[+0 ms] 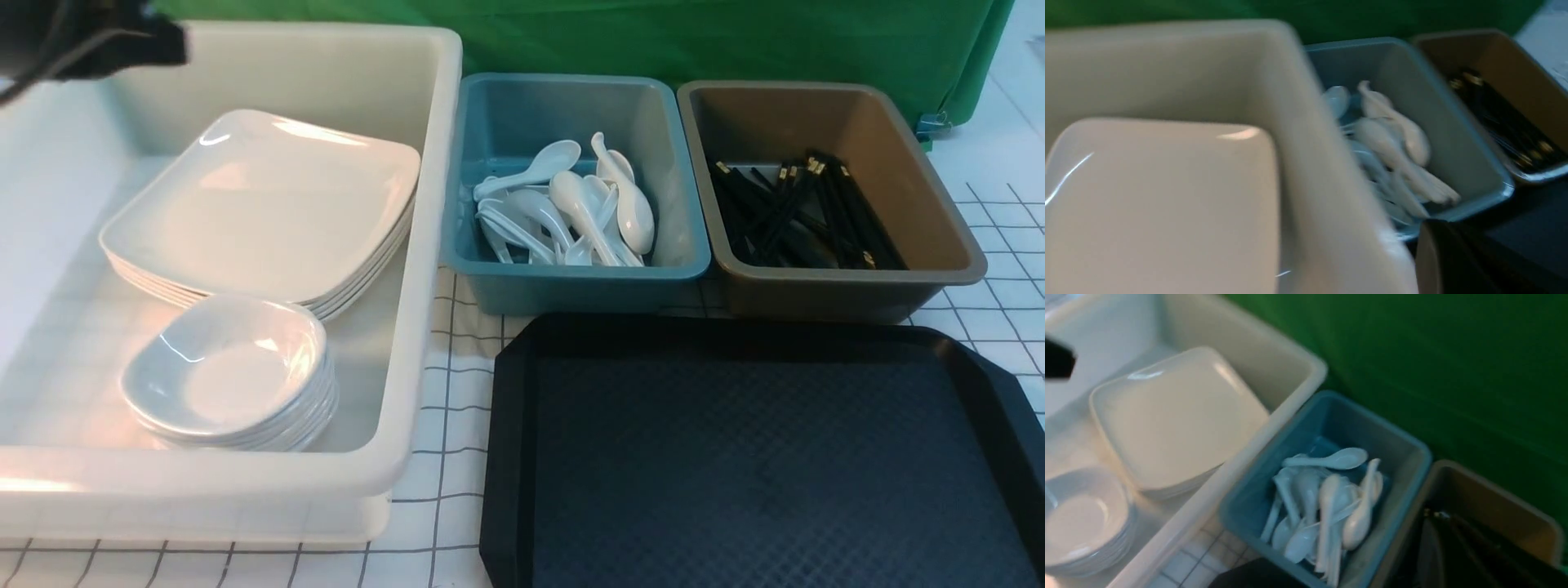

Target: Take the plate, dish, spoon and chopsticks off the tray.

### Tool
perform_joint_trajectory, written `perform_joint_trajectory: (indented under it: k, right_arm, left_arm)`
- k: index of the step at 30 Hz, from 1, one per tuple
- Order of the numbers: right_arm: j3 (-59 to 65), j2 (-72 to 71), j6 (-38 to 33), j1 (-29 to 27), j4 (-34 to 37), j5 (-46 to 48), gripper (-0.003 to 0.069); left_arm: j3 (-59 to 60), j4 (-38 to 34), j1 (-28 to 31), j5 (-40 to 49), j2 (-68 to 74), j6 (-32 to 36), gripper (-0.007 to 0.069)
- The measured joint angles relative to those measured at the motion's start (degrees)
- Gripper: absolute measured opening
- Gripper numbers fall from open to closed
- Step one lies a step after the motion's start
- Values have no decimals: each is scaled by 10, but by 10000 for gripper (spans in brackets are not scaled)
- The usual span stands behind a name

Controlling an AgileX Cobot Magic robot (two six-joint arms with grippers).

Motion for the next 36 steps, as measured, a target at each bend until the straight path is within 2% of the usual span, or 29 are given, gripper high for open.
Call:
perform_joint_trajectory:
  k: [1,2,3,4,5,7,10,12,13,14,15,17,20,22,25,26,29,36]
  right_arm:
    - [3,-5,1,-3,0,0,20]
    - [24,-45,7,-26,-2,0,23]
    - [33,-51,8,-29,-2,0,23]
    - [73,-100,23,-54,-4,1,27]
    - [85,-112,24,-57,-5,1,27]
    - [160,-175,34,-80,-12,0,29]
    - [288,-284,69,-92,-34,-34,30]
    - [347,-329,81,-92,-37,-69,31]
    - [441,-402,95,-92,-39,-140,34]
    - [452,-411,95,-92,-39,-149,34]
    - [539,-480,100,-92,-39,-221,35]
    - [633,-547,105,-92,-42,-297,36]
    - [794,-671,106,-92,-45,-477,40]
    - [827,-701,107,-92,-45,-515,41]
    - [952,-782,107,-92,-45,-647,48]
    - [952,-785,107,-92,-45,-653,49]
    - [1011,-817,111,-92,-46,-722,62]
    - [1016,-819,122,-92,-45,-754,95]
  left_arm:
    - [0,0,-8,0,-4,-2,-11]
    - [0,37,-62,1,-37,-16,-12]
    - [0,46,-77,1,-40,-21,-12]
    - [0,82,-135,3,-72,-40,-13]
    - [0,87,-142,3,-75,-42,-13]
    - [5,145,-212,5,-111,-91,-13]
    - [45,234,-265,5,-166,-169,-13]
    - [66,256,-276,1,-188,-193,-13]
    - [122,276,-281,-20,-223,-217,-13]
    - [122,277,-282,-24,-227,-219,-13]
    - [177,290,-284,-59,-259,-243,-13]
    - [246,302,-284,-102,-294,-276,-13]
    - [374,323,-284,-213,-365,-335,-13]
    - [401,324,-284,-240,-384,-341,-13]
    - [507,323,-284,-361,-431,-352,-10]
    - [512,323,-284,-368,-433,-352,-10]
    - [572,323,-284,-485,-445,-352,-4]
    - [590,322,-284,-532,-445,-352,-2]
